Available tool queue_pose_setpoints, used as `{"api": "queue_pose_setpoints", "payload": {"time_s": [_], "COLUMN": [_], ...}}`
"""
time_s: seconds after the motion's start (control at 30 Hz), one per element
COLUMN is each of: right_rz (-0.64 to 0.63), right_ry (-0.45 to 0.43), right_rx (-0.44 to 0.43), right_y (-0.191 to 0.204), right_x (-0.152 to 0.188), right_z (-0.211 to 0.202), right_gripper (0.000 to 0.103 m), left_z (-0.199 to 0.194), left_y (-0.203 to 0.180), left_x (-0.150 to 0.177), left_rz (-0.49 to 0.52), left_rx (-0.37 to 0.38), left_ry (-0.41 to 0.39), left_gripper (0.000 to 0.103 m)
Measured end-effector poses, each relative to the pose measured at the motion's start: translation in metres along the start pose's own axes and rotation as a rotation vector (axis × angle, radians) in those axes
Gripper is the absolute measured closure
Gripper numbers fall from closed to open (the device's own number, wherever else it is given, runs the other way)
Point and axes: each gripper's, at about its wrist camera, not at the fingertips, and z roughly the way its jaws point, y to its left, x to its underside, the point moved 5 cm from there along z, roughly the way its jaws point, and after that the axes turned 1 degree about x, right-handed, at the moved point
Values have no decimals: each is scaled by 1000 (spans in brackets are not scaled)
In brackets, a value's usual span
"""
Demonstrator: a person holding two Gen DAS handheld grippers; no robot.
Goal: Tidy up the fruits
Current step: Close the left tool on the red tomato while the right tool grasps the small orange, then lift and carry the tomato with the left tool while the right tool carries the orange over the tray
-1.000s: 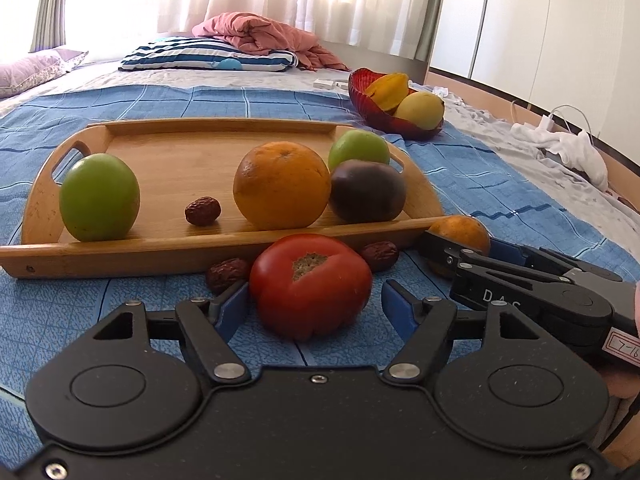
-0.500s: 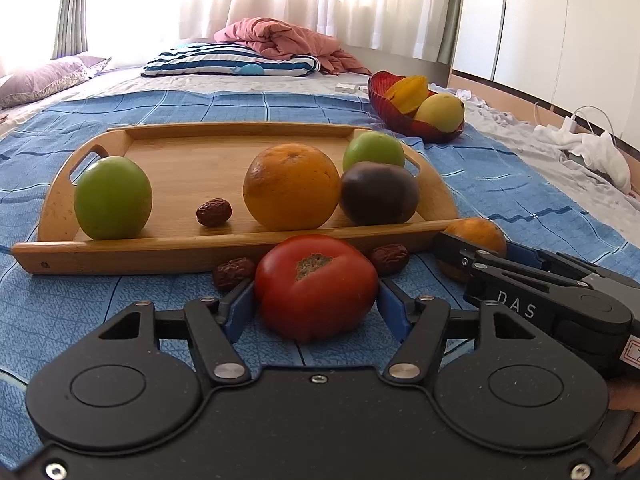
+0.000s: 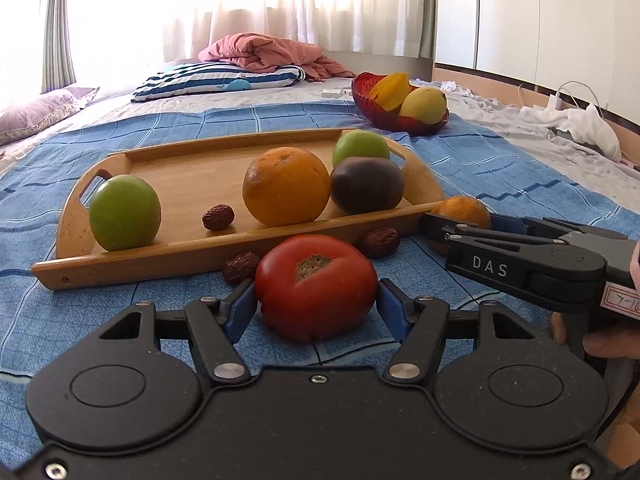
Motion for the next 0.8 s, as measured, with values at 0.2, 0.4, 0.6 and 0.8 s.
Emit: {"api": "queue_pose_setpoints", "payload": {"time_s": [0.2,0.4,0.6,0.8], "right_rz": [-43,-24,-22,-27], "right_ry": [2,-16,-26,-22], "right_rx": [34,80,103,101], "right_y": [6,4,5,11], "right_x": [-2,-11,-19,-22], "right_z": [0,-8,-12,-17], "right_gripper": [46,46,46,46], "left_z": [-13,-29,-42,-44], "left_y": [4,17,33,48], "left_x": [3,0,-6,-12], "left_rz": [19,25,17,-4], "left_rx": [-2,-30,-62,-73], "left_ry": [-11,-42,-71,-61], "left_gripper": [40,40,40,40]}}
